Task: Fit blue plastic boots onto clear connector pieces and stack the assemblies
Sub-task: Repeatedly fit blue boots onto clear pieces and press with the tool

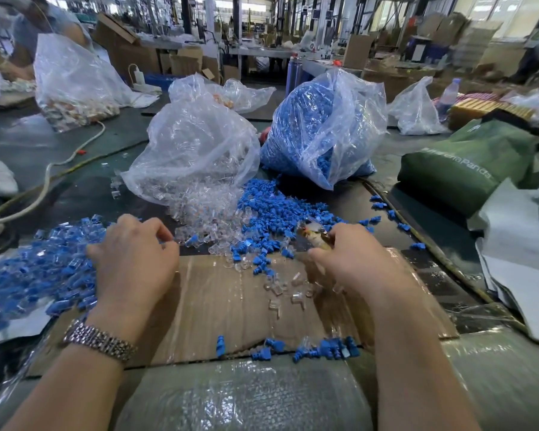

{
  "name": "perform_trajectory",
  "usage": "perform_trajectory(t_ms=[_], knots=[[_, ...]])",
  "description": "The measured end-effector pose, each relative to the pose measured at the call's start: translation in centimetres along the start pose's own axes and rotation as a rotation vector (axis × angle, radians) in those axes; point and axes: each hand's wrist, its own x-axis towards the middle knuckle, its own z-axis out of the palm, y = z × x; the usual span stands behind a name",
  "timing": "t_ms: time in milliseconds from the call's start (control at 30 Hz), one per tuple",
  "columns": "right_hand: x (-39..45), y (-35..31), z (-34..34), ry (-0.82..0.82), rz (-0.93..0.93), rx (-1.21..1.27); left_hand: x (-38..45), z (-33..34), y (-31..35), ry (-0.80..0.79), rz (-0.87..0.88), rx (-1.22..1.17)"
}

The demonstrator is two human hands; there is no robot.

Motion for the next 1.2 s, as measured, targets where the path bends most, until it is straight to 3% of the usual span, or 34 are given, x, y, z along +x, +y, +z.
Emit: perform_trajectory(t_ms=[100,167,233,333,467,767,967,1067,1200], knots=[[0.5,0.0,0.9,-0.044,0.073,-0.136,-0.4,0.0,0.6,-0.011,0.06,0.045],[0.5,-0.3,1.2,-0.074,0.079,-0.163,-0.9,0.1,1.2,-0.036,0.195,-0.089],[0.2,-0.8,1.4,-0.046,0.071,-0.165,-1.5,0.3,2.0,-0.168,0.346,-0.275],[-0.3,-2.4,1.2,0.048,-0.079,-0.129,-2.6,0.8,3.4,-0.386,0.51,-0.405],[-0.7,-4.2,1.5,-0.133,-0.231,0.07,-3.2,2.0,4.2,-0.432,0.595,-0.407],[-0.3,-4.8,2.2,-0.187,-0.238,0.041,-3.3,2.5,4.6,-0.447,0.597,-0.347],[-0.3,-4.6,2.7,-0.088,-0.261,-0.034,-3.0,2.0,3.9,-0.535,0.547,-0.37],[-0.3,-3.8,2.3,0.017,-0.288,0.086,-2.9,1.8,3.7,-0.539,0.483,-0.437],[-0.3,-3.1,1.8,0.012,-0.352,0.384,-2.5,1.2,3.5,-0.592,0.301,-0.714]])
